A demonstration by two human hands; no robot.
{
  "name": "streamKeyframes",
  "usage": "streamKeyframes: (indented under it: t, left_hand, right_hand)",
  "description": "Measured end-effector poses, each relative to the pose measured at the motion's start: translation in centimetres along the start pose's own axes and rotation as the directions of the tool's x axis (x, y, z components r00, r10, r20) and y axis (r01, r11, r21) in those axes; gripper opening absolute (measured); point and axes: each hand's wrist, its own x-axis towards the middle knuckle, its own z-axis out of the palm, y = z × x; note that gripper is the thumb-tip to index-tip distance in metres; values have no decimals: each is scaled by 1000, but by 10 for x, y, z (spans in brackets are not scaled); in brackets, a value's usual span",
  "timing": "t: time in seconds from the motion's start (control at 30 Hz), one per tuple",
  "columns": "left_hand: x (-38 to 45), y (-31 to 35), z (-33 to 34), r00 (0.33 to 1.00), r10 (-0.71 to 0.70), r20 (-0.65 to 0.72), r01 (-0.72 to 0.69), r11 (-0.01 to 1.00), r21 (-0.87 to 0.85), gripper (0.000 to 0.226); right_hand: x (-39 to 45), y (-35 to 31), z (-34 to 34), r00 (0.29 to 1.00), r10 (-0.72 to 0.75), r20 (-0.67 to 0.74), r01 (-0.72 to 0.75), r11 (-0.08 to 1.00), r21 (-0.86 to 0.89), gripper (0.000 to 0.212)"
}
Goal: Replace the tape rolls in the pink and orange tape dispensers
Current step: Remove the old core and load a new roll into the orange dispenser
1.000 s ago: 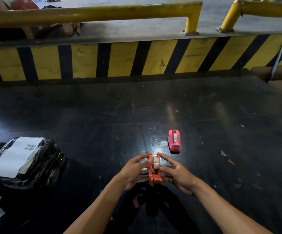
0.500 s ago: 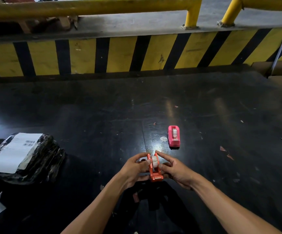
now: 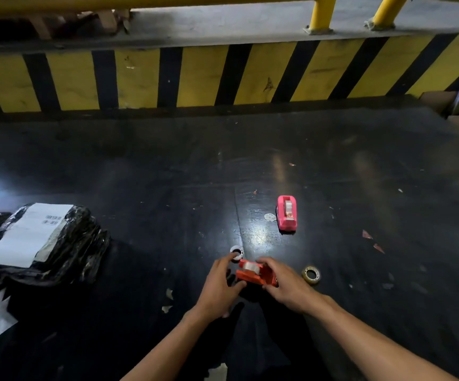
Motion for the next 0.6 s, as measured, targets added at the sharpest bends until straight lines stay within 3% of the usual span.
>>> streamKeyframes:
  t: [0.07,0.13,0.27,0.4,0.5,0.6]
  left_hand:
    - [0,-7,-2,990,110,86,-124,975,187,72]
    - [3,-10,-3,971,156,178,-206,928,311,66]
    - [7,-14,-3,969,196,148,-240,888,391,44]
    - [5,-18,-1,957,268,114,-290,840,459,44]
    - [3,-20,2,954,289,75,-293,855,428,45]
    - [2,-22,3,956,287,57,-285,870,402,45]
  right_hand:
    - [-1,7,3,998,-18,54,22,997,-76,53]
    - [-1,12,5,993,-48,109,58,995,-87,52]
    - [0,20,9,990,-130,64,133,990,-49,47]
    - [-2,16,11,979,-127,-160,123,992,-34,39]
    - [-2,2,13,921,-141,-363,104,987,-119,26]
    - [-2,-17,18,917,-104,-384,29,981,-194,22]
